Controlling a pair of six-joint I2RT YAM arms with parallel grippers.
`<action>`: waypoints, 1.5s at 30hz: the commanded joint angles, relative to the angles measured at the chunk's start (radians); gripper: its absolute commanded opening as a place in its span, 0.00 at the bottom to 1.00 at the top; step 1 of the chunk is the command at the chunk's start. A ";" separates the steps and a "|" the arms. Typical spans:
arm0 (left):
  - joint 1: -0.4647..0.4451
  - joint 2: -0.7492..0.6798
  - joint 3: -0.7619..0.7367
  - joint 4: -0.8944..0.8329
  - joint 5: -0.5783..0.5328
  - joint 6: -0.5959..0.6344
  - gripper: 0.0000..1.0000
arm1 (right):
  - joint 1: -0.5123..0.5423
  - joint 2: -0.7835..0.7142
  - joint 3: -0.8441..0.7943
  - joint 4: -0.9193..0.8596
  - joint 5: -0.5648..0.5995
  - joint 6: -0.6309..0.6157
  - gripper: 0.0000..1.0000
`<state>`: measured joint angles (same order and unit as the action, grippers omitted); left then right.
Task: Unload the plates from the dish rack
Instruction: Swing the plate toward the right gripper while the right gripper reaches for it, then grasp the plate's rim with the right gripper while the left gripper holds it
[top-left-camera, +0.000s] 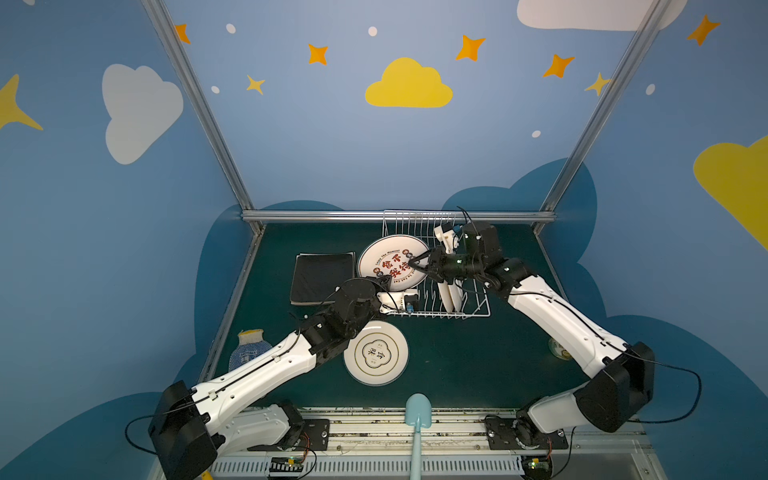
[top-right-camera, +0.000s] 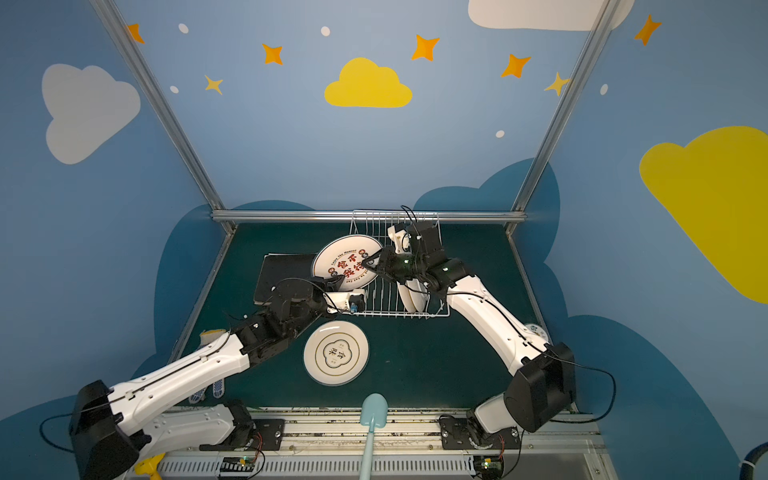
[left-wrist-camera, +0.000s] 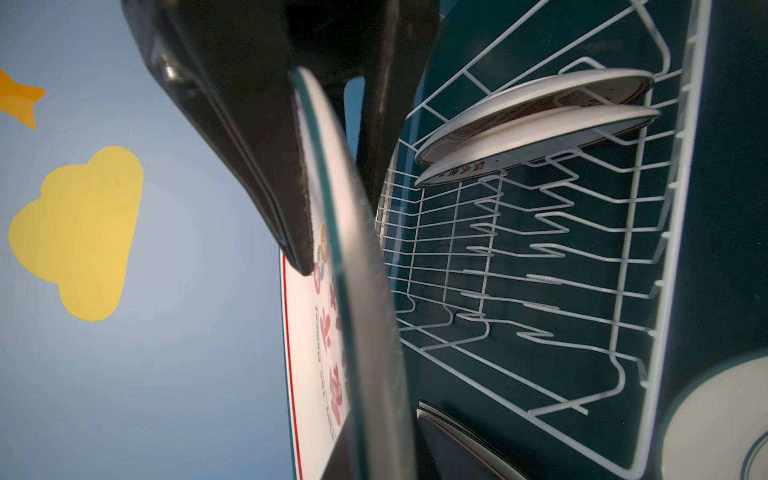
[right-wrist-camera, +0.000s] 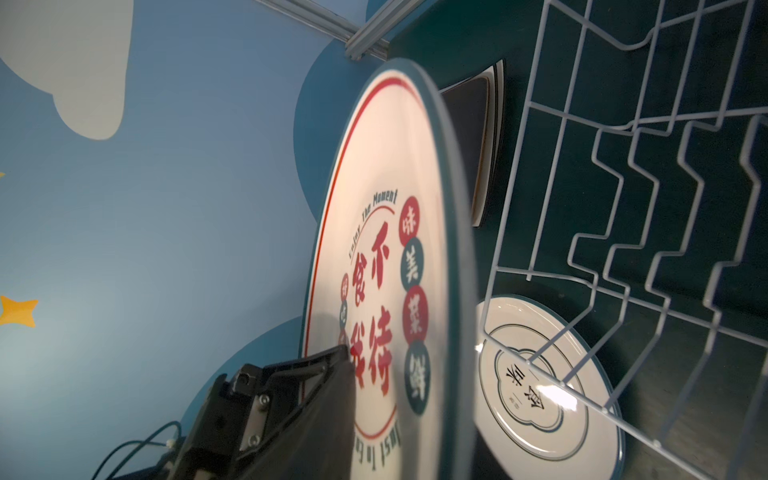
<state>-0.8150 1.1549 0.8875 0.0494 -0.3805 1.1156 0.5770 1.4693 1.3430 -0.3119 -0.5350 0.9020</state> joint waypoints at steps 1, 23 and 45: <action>-0.003 0.003 0.001 0.085 -0.005 -0.004 0.18 | 0.004 0.008 0.015 0.030 -0.027 -0.012 0.18; -0.007 -0.137 -0.033 0.092 0.096 -0.237 1.00 | -0.096 -0.090 -0.071 0.149 0.043 0.096 0.00; 0.389 -0.110 0.304 -0.266 0.480 -1.425 1.00 | -0.147 -0.256 -0.214 0.197 0.150 -0.018 0.00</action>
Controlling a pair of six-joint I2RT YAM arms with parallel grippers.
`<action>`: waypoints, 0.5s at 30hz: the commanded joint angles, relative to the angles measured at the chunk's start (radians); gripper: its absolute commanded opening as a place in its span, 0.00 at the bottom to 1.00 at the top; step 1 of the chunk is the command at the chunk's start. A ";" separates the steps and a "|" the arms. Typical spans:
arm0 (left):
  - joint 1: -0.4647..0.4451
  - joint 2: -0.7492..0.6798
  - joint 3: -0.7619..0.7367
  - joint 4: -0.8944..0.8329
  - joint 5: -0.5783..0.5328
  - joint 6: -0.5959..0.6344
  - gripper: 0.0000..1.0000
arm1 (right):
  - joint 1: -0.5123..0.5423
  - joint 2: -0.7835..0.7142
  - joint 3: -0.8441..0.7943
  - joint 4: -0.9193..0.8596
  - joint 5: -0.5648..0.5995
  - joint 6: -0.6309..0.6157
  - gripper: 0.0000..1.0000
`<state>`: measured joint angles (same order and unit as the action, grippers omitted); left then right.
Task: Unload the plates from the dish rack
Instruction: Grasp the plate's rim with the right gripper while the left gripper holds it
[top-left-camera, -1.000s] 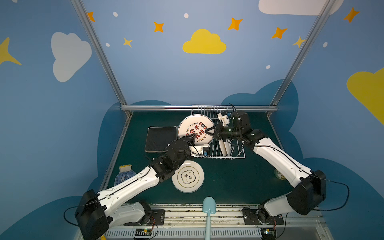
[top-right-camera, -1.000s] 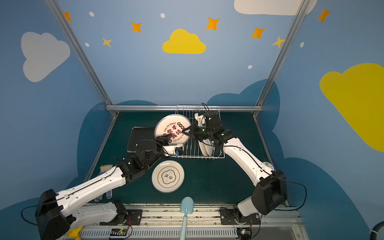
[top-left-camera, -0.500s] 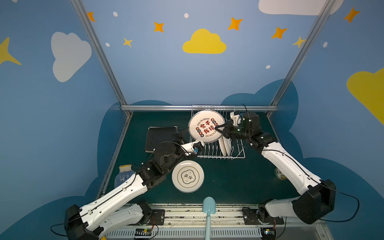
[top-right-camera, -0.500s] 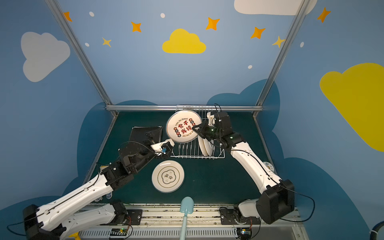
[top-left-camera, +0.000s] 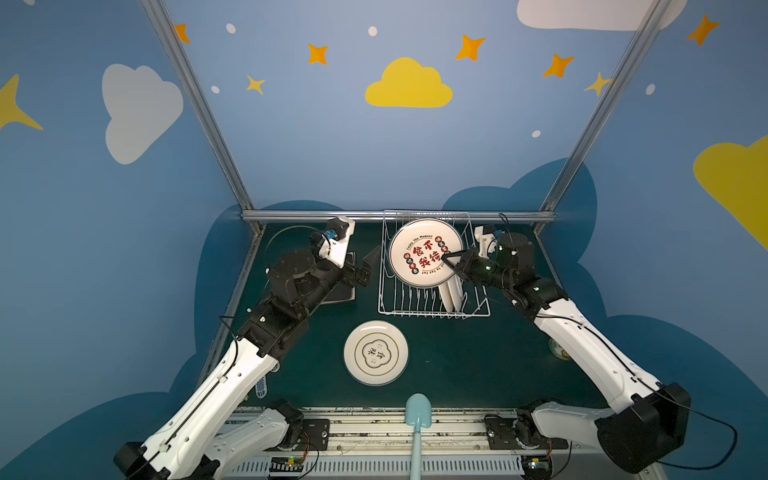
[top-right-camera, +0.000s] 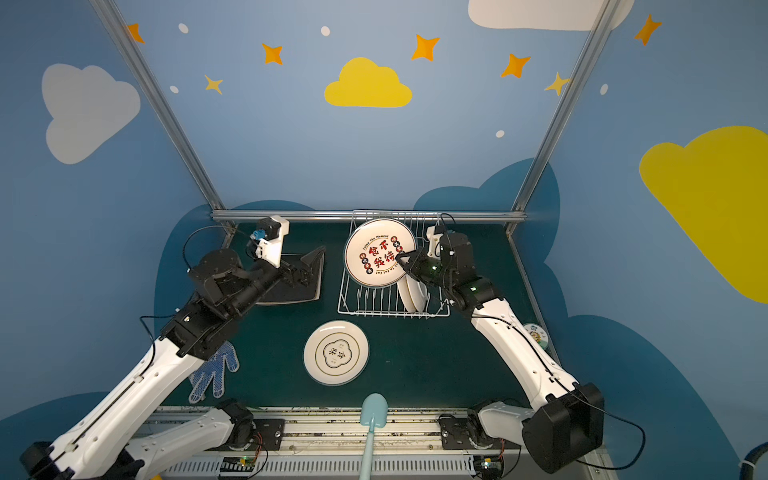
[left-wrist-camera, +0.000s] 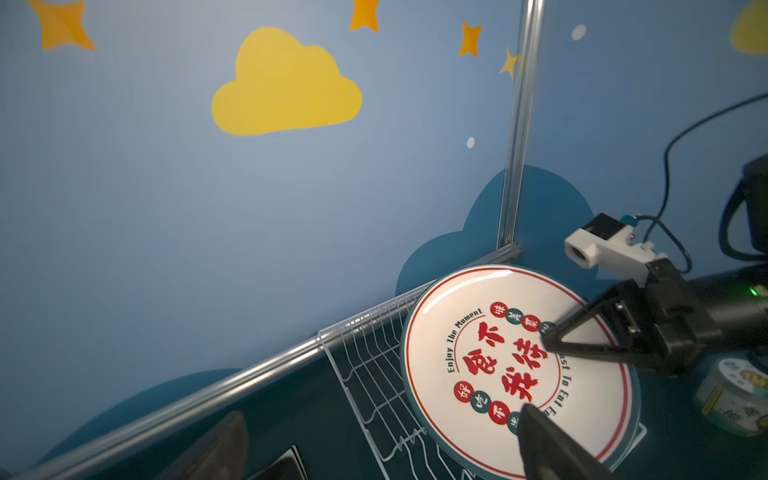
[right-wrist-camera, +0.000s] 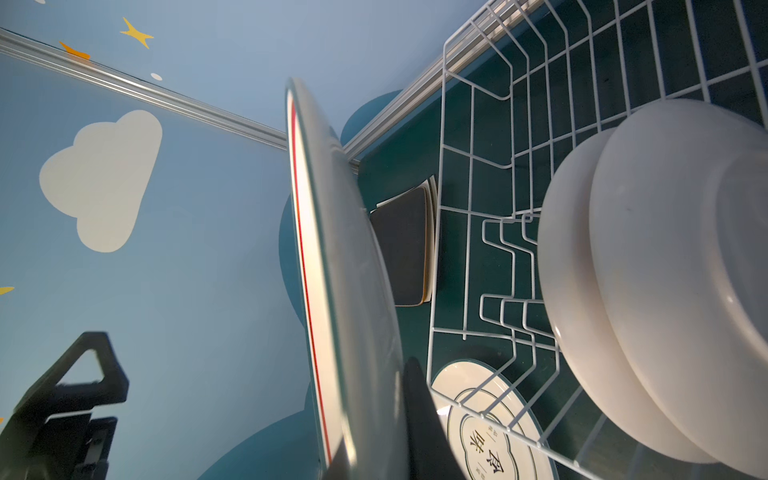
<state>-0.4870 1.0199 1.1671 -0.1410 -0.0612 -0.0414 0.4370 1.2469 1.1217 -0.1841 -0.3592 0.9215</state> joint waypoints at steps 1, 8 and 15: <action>0.087 0.034 0.032 -0.086 0.187 -0.318 1.00 | -0.009 -0.033 0.010 0.066 -0.032 -0.045 0.00; 0.227 0.128 0.030 -0.082 0.440 -0.606 1.00 | -0.021 -0.031 -0.004 0.083 -0.074 -0.071 0.00; 0.233 0.260 0.040 -0.053 0.624 -0.713 0.99 | -0.027 0.000 0.009 0.086 -0.135 -0.072 0.00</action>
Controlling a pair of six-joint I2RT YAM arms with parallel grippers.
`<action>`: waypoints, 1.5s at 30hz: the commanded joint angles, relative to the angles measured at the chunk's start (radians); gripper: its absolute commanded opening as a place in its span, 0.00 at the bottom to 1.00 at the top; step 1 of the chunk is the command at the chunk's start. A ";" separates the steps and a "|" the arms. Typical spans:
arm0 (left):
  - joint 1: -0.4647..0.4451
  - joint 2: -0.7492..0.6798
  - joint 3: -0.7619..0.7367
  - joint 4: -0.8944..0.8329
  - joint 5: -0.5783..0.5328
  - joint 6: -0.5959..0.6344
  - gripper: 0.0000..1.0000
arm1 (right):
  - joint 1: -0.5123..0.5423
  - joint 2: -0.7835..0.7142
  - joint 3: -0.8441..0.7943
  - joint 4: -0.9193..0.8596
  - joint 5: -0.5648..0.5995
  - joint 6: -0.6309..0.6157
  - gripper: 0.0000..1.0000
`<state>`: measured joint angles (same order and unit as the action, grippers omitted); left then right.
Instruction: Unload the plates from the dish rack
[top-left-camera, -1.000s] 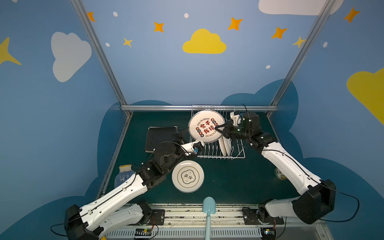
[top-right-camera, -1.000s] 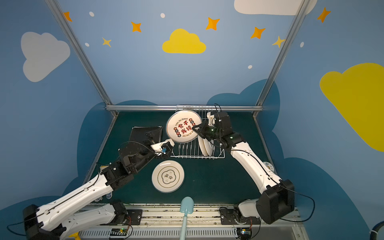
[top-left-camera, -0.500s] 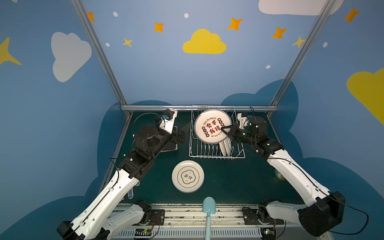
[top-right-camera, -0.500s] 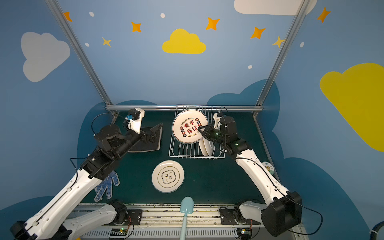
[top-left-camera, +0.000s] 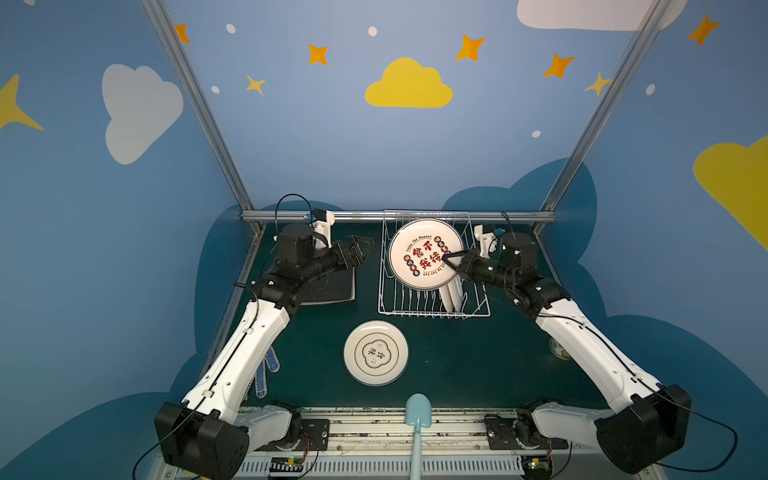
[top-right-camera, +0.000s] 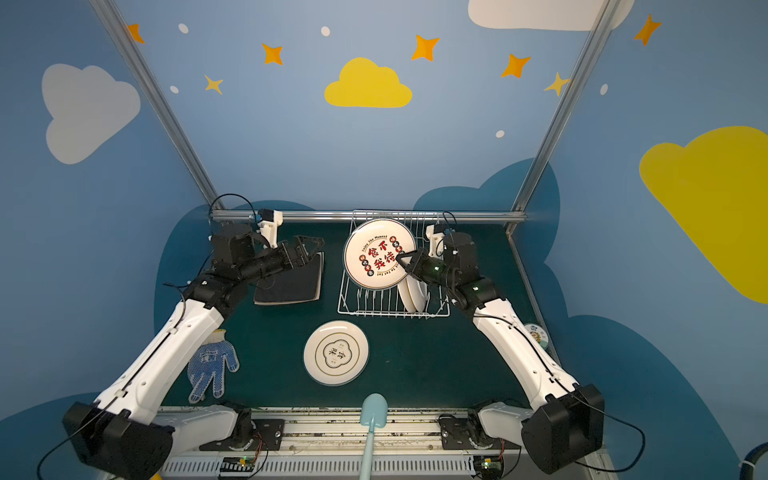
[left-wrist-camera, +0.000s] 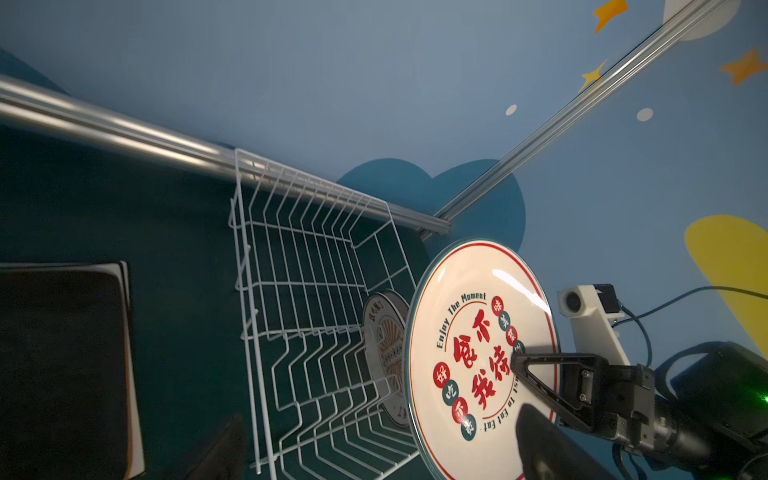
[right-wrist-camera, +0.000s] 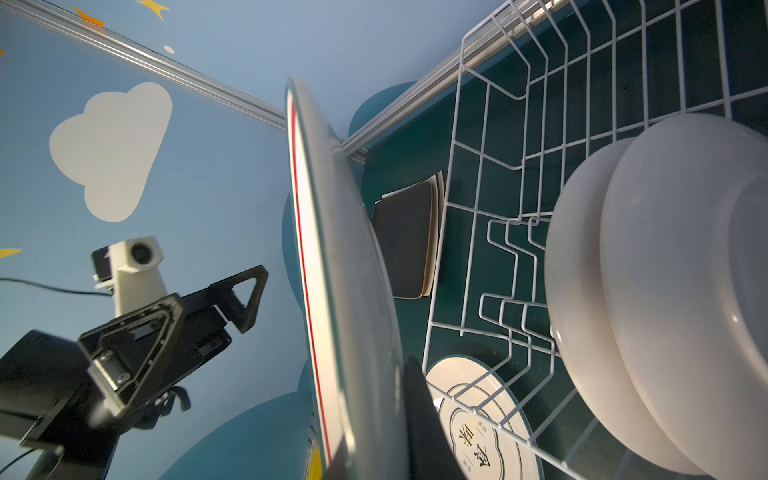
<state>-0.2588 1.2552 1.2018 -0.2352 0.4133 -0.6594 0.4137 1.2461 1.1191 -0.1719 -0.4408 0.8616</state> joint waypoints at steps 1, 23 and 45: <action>0.004 0.038 -0.005 0.072 0.176 -0.119 0.99 | -0.004 0.005 0.014 0.077 -0.062 -0.013 0.00; -0.041 0.222 -0.009 0.221 0.396 -0.251 0.67 | 0.002 0.109 0.049 0.120 -0.228 0.029 0.00; -0.089 0.261 0.013 0.212 0.452 -0.254 0.32 | 0.036 0.143 0.050 0.121 -0.271 0.049 0.00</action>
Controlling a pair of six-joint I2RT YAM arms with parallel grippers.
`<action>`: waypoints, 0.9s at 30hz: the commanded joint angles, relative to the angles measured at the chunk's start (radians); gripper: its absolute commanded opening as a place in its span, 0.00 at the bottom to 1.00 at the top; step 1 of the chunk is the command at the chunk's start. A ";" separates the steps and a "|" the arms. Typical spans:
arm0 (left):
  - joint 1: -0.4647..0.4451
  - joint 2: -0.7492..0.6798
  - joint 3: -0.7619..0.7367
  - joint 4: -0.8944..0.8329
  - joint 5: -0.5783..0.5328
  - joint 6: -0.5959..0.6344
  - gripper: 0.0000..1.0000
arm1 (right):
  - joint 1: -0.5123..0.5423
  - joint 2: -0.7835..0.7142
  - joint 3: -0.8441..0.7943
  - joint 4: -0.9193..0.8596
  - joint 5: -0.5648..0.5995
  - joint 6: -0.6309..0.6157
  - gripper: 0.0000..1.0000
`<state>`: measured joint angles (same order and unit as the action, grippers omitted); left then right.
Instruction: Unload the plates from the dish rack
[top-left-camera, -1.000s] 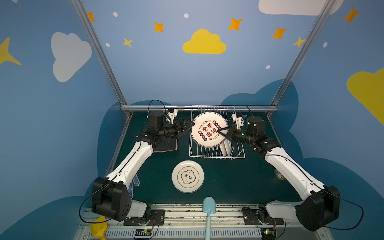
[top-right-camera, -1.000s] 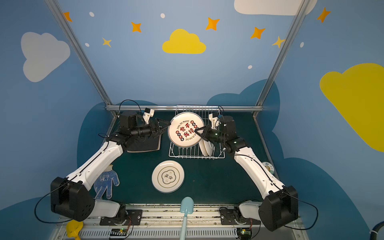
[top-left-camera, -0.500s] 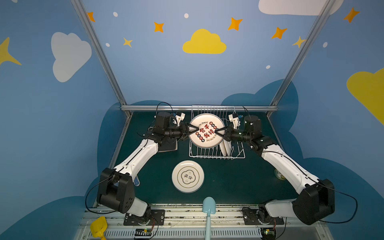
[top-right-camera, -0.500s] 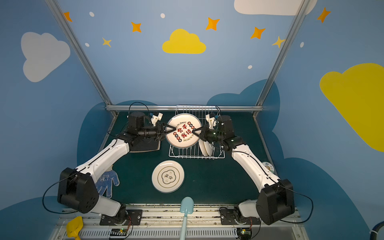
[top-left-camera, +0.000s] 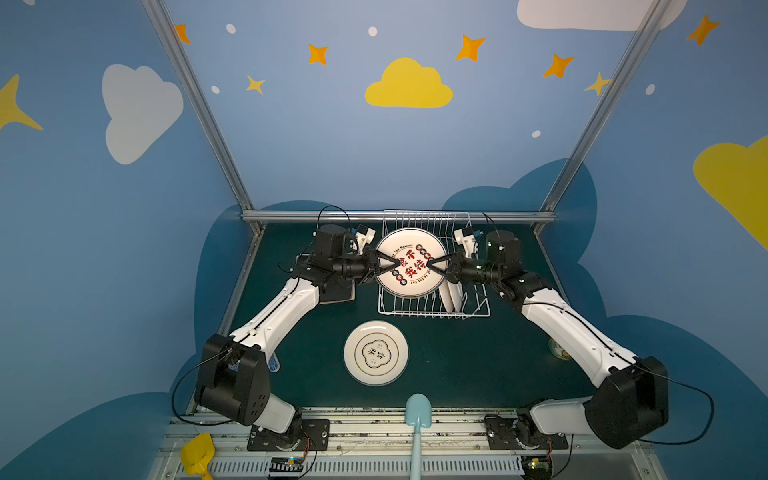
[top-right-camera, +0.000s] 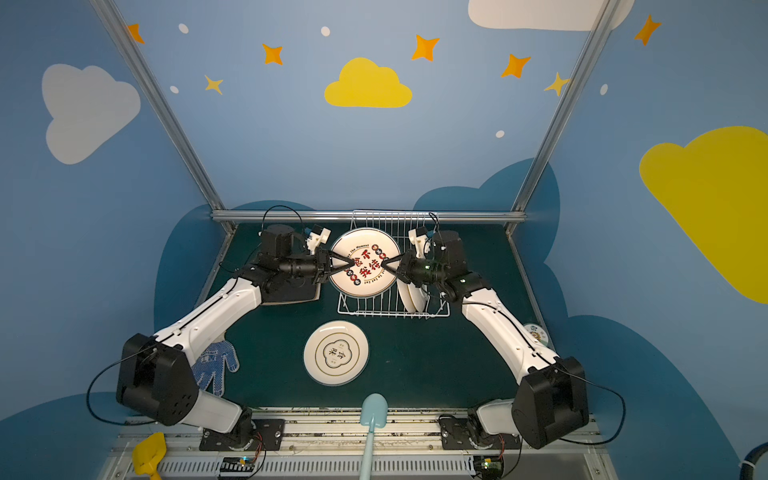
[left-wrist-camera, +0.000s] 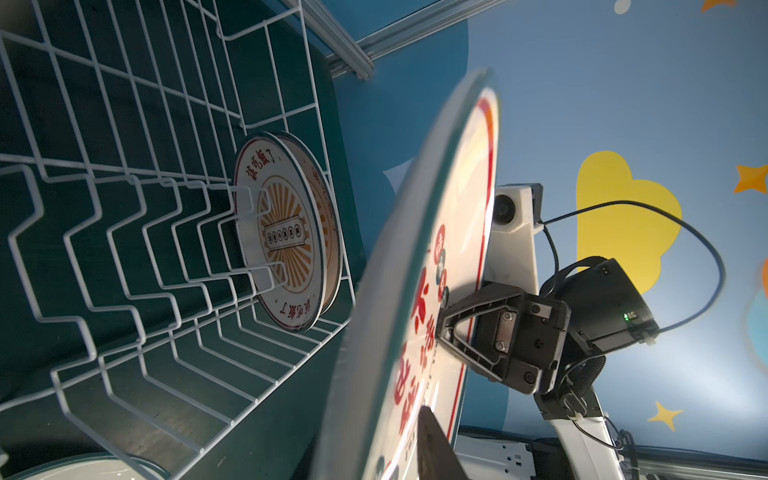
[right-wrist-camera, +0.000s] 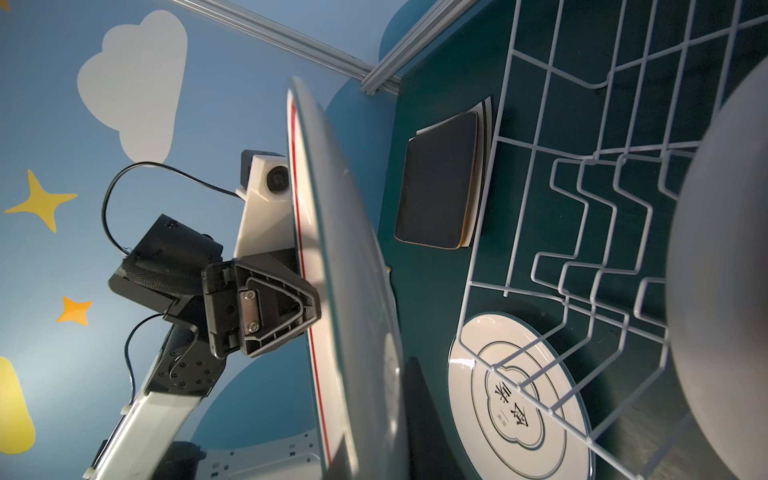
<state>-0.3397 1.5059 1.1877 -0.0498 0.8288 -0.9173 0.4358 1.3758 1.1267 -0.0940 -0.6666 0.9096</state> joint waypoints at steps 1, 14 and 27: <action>-0.008 0.012 0.027 0.031 0.040 0.000 0.32 | 0.017 0.016 0.046 0.042 -0.050 0.000 0.00; -0.009 0.020 0.032 0.041 0.046 -0.018 0.03 | 0.025 0.028 0.054 0.020 -0.040 -0.015 0.01; 0.012 0.000 0.045 0.078 0.078 -0.060 0.03 | 0.015 -0.034 0.086 -0.070 0.046 -0.160 0.64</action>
<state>-0.3359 1.5150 1.1923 -0.0311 0.8700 -0.9672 0.4526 1.3808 1.1725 -0.1352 -0.6506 0.8265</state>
